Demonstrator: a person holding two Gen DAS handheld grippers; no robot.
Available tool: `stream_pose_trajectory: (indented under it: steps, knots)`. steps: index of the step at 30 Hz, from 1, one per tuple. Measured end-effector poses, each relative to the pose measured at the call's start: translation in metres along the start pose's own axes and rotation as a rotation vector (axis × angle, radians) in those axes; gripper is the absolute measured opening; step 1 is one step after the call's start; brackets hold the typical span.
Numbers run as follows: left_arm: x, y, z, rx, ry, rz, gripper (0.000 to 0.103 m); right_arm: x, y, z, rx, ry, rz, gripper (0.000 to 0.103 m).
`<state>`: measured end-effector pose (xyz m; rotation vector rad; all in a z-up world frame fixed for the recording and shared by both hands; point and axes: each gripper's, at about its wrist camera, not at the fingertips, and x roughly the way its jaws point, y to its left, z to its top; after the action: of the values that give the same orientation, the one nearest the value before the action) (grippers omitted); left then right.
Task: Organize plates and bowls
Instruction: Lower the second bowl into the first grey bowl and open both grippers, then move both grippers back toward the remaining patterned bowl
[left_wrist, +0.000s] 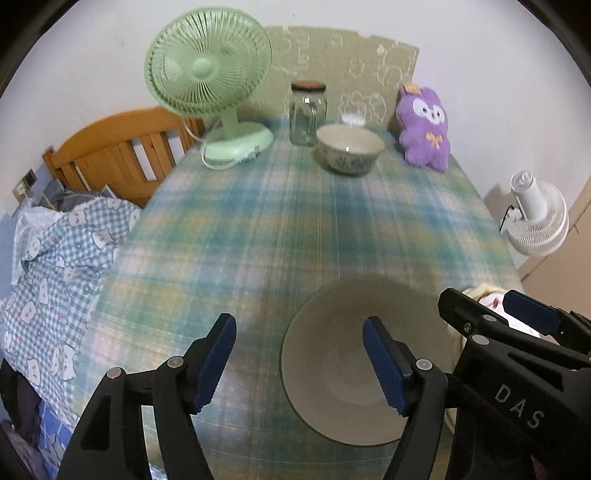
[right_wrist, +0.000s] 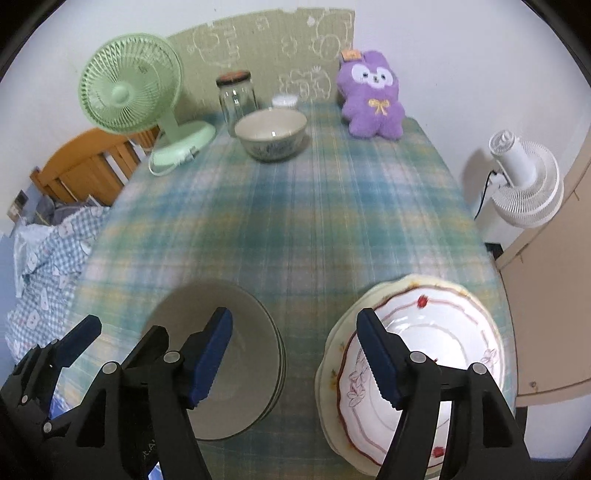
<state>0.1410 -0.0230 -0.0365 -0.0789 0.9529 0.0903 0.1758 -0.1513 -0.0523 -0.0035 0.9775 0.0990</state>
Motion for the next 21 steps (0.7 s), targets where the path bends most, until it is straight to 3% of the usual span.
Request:
stream_pose_trajectory:
  steps: [6, 21]
  knots:
    - [-0.024, 0.0, 0.02, -0.025, -0.033, -0.003, 0.077, -0.033, 0.001, 0.021, -0.02, -0.073, 0.009, 0.073]
    - [-0.051, 0.008, 0.07, 0.054, -0.118, -0.036, 0.078, -0.076, 0.017, 0.063, 0.016, -0.18, -0.062, 0.077]
